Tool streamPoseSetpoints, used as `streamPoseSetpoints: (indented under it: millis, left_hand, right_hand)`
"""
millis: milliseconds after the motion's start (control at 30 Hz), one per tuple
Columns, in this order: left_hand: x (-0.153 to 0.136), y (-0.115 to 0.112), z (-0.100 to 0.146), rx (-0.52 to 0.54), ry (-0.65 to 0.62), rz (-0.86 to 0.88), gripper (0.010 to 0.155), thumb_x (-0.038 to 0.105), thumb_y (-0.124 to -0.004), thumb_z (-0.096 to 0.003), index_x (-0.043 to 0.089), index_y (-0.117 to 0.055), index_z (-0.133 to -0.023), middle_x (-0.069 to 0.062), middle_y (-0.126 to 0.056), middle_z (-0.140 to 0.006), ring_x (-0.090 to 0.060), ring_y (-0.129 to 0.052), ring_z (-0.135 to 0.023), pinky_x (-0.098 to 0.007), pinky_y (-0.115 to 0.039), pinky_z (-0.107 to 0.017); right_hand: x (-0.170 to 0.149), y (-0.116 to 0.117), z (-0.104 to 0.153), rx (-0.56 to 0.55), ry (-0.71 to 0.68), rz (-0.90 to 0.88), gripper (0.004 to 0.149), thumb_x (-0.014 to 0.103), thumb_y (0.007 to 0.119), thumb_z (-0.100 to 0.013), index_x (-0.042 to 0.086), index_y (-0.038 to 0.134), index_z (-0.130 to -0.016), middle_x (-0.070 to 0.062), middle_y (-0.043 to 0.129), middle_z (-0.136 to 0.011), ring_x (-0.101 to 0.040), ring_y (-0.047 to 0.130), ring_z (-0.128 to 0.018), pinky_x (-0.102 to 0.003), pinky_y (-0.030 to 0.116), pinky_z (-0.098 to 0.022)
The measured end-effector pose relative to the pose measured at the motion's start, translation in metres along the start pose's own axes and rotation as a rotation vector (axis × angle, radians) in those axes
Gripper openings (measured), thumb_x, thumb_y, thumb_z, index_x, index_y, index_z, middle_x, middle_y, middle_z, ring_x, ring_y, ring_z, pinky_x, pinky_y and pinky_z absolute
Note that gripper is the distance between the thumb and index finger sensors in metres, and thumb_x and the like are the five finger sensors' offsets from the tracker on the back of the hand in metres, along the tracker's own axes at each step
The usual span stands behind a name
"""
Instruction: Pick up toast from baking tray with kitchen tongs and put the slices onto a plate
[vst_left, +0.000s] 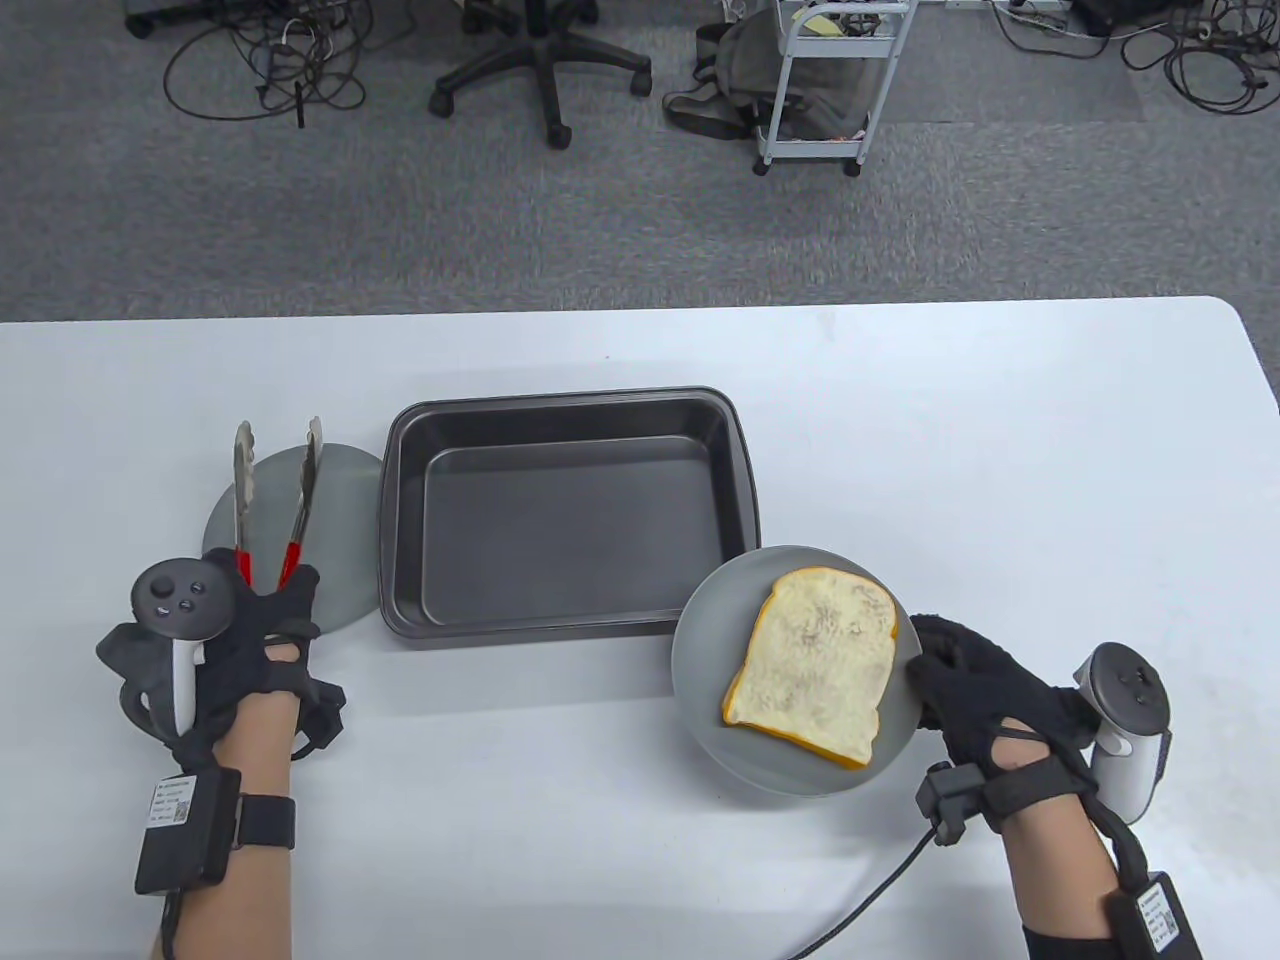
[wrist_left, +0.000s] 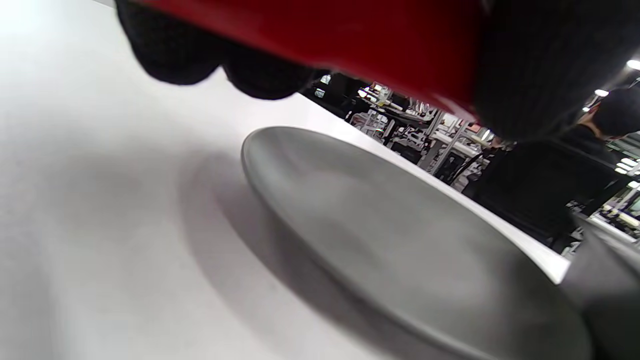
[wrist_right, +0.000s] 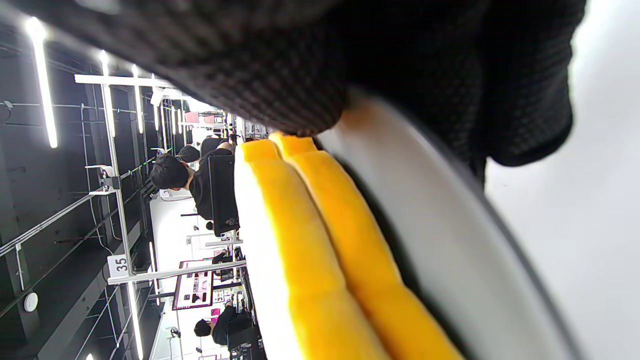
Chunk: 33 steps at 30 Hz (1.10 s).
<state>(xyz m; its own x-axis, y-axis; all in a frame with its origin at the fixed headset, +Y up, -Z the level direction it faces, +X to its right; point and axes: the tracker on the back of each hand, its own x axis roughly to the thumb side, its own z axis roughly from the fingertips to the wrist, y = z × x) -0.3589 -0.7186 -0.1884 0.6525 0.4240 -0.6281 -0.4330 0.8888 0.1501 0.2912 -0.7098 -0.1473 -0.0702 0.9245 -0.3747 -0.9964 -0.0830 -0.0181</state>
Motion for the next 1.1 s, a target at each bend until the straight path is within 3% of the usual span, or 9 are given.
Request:
streamPoseSetpoints:
  millis: [433,700,833,1000,1100]
  left_hand:
    - [0.007,-0.027,-0.016,-0.029,0.081,-0.257,0.087,0.067,-0.094,-0.0373,0.020,-0.062,-0.103,-0.009,-0.069,-0.098,-0.032,-0.076,-0.075,-0.046,-0.075,-0.057]
    - [0.011,-0.027,-0.013,-0.060,0.074,-0.250,0.093,0.071,-0.088,-0.0383,0.016,-0.054,-0.106,-0.015,-0.060,-0.103,-0.035,-0.072,-0.079,-0.050,-0.071,-0.060]
    - [0.020,-0.018,-0.001,-0.037,-0.003,-0.234,0.095,0.071,-0.083,-0.0396,0.018,-0.045,-0.109,-0.017,-0.049,-0.111,-0.038,-0.064,-0.090,-0.055,-0.067,-0.066]
    - [0.034,-0.004,0.030,0.013,-0.191,-0.277,0.086,0.069,-0.080,-0.0413,0.021,-0.050,-0.106,-0.014,-0.056,-0.111,-0.036,-0.073,-0.096,-0.054,-0.073,-0.069]
    - [0.035,0.003,0.054,0.050,-0.313,-0.297,0.082,0.071,-0.069,-0.0409,0.022,-0.055,-0.106,-0.012,-0.058,-0.111,-0.038,-0.073,-0.097,-0.056,-0.072,-0.069]
  right_hand:
    - [0.001,-0.002,0.000,0.010,-0.006,-0.003,0.053,0.021,0.091,-0.042,0.002,0.077,-0.090,-0.022,0.101,-0.070,-0.037,0.117,-0.047,-0.054,0.098,-0.043]
    - [0.000,-0.002,-0.001,0.012,-0.004,0.003,0.053,0.021,0.091,-0.042,0.002,0.077,-0.090,-0.022,0.102,-0.069,-0.037,0.117,-0.046,-0.055,0.098,-0.043]
    - [0.000,-0.003,-0.001,0.014,-0.006,0.002,0.053,0.021,0.091,-0.042,0.002,0.077,-0.090,-0.022,0.101,-0.070,-0.037,0.117,-0.046,-0.054,0.098,-0.043]
    - [0.000,-0.003,-0.001,0.013,-0.008,-0.003,0.053,0.021,0.091,-0.042,0.002,0.077,-0.090,-0.022,0.102,-0.070,-0.037,0.117,-0.046,-0.055,0.098,-0.043]
    - [-0.002,-0.004,0.000,0.008,-0.004,-0.005,0.053,0.021,0.091,-0.042,0.002,0.077,-0.090,-0.022,0.101,-0.070,-0.037,0.117,-0.046,-0.055,0.098,-0.043]
